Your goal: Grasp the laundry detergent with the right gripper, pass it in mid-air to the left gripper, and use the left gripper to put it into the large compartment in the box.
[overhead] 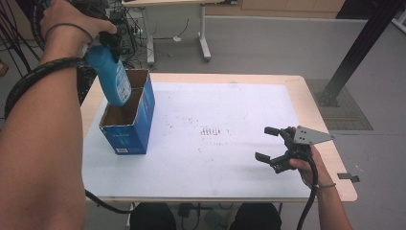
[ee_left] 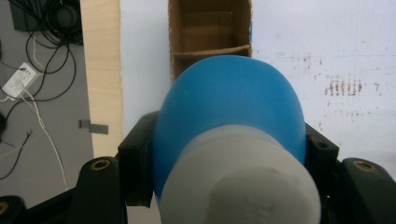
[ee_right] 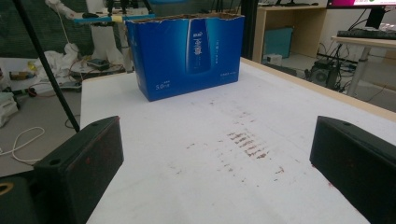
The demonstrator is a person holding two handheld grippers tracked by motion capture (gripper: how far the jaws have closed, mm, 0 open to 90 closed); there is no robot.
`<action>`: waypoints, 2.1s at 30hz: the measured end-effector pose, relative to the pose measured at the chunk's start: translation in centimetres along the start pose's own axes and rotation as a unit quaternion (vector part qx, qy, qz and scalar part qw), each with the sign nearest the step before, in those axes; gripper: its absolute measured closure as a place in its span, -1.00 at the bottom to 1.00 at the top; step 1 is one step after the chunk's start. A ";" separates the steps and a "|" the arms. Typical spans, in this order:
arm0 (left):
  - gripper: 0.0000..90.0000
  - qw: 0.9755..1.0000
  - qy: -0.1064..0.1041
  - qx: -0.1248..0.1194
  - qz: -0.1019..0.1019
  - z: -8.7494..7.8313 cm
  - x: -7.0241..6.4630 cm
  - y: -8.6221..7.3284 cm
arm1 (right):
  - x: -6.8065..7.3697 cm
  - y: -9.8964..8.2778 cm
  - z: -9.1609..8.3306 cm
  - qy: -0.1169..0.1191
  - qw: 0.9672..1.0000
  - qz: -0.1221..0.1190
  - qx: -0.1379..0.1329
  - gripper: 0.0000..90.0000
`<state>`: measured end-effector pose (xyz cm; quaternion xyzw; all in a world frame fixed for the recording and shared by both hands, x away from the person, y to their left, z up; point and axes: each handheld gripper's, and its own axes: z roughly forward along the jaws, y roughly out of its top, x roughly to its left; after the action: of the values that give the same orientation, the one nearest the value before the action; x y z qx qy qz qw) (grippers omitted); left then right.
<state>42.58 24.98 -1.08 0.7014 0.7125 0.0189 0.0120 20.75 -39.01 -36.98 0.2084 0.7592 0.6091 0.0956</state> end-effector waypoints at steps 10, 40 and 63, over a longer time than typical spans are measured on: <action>-0.17 1.000 -0.001 0.007 0.002 1.7 0.1 0.2 | 0.1 -0.2 0.3 0.004 1.000 0.001 -0.005 -0.94; -0.17 0.999 -0.009 0.041 0.009 7.2 0.4 1.0 | 0.1 -0.8 0.8 0.007 1.000 0.009 0.000 -0.95; -0.17 0.998 -0.016 0.059 0.015 11.6 0.2 1.1 | 0.1 -1.1 0.8 0.006 1.000 0.011 0.002 -0.95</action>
<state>44.18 25.27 -12.66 0.7117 0.7014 -0.0346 -0.0181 20.79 -38.43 -38.21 0.2128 0.7586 0.6101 0.0839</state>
